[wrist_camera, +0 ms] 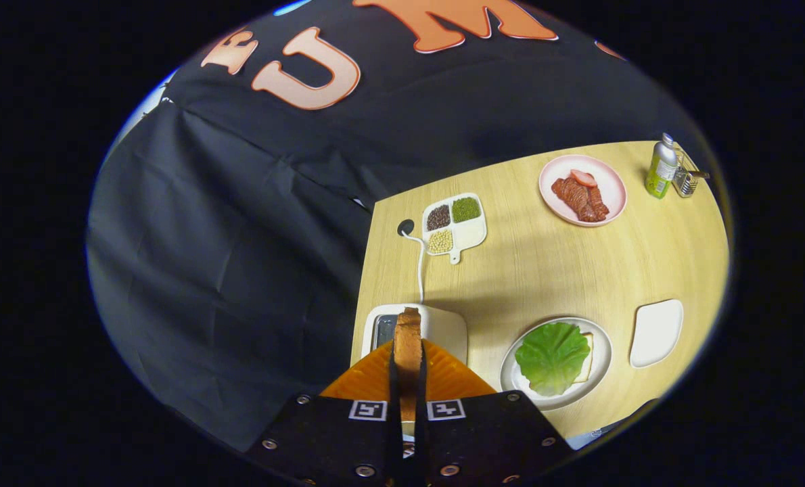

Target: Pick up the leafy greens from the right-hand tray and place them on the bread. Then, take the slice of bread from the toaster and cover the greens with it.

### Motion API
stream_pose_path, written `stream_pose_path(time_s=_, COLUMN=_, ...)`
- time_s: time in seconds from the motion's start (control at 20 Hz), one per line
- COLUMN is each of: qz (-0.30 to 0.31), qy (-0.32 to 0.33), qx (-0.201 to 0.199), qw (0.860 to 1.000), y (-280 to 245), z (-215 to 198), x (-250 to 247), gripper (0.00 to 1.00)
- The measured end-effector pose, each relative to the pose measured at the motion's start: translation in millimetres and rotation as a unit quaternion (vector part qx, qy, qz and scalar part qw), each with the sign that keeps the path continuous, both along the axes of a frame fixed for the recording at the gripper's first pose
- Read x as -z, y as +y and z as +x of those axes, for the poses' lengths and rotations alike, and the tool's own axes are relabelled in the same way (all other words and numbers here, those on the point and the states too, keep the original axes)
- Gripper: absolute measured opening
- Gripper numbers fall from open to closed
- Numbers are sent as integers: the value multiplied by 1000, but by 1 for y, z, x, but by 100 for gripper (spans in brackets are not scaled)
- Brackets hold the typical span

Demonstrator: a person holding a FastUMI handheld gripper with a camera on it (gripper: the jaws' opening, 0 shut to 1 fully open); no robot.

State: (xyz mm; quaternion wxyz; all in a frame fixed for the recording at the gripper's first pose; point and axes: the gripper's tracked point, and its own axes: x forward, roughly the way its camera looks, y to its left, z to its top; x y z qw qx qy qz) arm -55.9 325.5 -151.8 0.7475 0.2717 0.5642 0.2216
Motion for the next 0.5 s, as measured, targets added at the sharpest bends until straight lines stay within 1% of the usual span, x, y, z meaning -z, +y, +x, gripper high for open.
stream_pose_path(time_s=0.15, qz=10, qy=-1, qx=12, qw=1000, y=-27, z=-7, x=10, gripper=7)
stream_pose_path(time_s=0.25, qz=19, qy=7, qx=13, qw=1000, y=-43, z=-17, x=24, gripper=7)
stream_pose_path(time_s=0.35, qz=24, qy=27, qx=12, qw=999, y=-59, z=-33, x=44, gripper=7)
stream_pose_path(time_s=0.5, qz=42, qy=64, qx=22, qw=997, y=-76, z=-53, x=77, gripper=7)
